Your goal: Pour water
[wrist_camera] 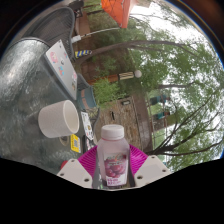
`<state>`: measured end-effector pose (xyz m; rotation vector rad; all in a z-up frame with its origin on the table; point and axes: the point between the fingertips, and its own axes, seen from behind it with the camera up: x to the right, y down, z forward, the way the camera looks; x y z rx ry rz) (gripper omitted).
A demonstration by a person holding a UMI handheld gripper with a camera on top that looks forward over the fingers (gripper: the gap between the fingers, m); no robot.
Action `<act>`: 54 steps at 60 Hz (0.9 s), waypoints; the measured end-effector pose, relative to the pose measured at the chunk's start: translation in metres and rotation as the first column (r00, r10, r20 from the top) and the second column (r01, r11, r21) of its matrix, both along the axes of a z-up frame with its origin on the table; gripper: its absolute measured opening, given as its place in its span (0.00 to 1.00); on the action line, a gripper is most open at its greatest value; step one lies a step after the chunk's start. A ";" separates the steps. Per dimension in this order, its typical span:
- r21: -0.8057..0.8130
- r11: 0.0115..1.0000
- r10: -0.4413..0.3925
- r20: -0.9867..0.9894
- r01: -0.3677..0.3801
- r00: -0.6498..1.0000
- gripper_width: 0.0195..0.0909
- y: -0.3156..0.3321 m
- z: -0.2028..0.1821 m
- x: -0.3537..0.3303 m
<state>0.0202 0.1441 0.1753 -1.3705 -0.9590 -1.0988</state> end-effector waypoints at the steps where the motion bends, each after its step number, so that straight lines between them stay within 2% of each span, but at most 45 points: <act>1: -0.010 1.000 0.020 0.090 -0.020 0.996 0.32 0.006 0.005 -0.007; 4: 0.011 0.998 0.050 0.331 -0.057 0.942 0.32 0.016 0.006 -0.024; 7: -0.040 0.993 0.113 0.528 -0.109 0.841 0.32 0.033 0.016 -0.042; 13: -0.082 0.990 0.136 0.769 -0.115 0.625 0.32 0.049 0.006 -0.048; 14: -0.065 0.992 0.115 0.796 -0.105 0.594 0.32 0.051 -0.001 -0.051; 16: -0.115 0.987 0.156 0.838 -0.110 0.524 0.32 0.057 0.000 -0.050; 21: -0.131 0.986 0.163 0.897 -0.103 0.411 0.32 0.061 -0.003 -0.049; 22: -0.079 0.992 0.110 0.908 -0.093 0.404 0.32 0.061 -0.010 -0.051; 24: -0.079 0.993 0.109 0.915 -0.093 0.388 0.32 0.061 -0.009 -0.051; 25: -0.134 0.986 0.163 0.911 -0.102 0.380 0.32 0.066 -0.001 -0.049; 36: -0.117 0.986 0.158 0.898 -0.122 0.412 0.32 0.065 0.011 -0.051; 41: -0.093 0.982 0.180 0.736 -0.165 0.653 0.32 0.062 0.027 -0.057; 43: -0.060 0.983 0.176 0.597 -0.176 0.783 0.32 0.057 0.043 -0.057; 46: 0.060 0.988 0.120 0.312 -0.146 0.942 0.32 0.047 0.068 -0.043; 47: 0.054 0.987 0.136 0.229 -0.152 0.964 0.32 0.051 0.085 -0.038; 50: 0.123 0.984 0.142 -0.109 -0.128 0.984 0.32 0.042 0.106 -0.020; 54: 0.152 0.986 0.141 -0.536 -0.070 0.832 0.32 0.032 0.106 0.013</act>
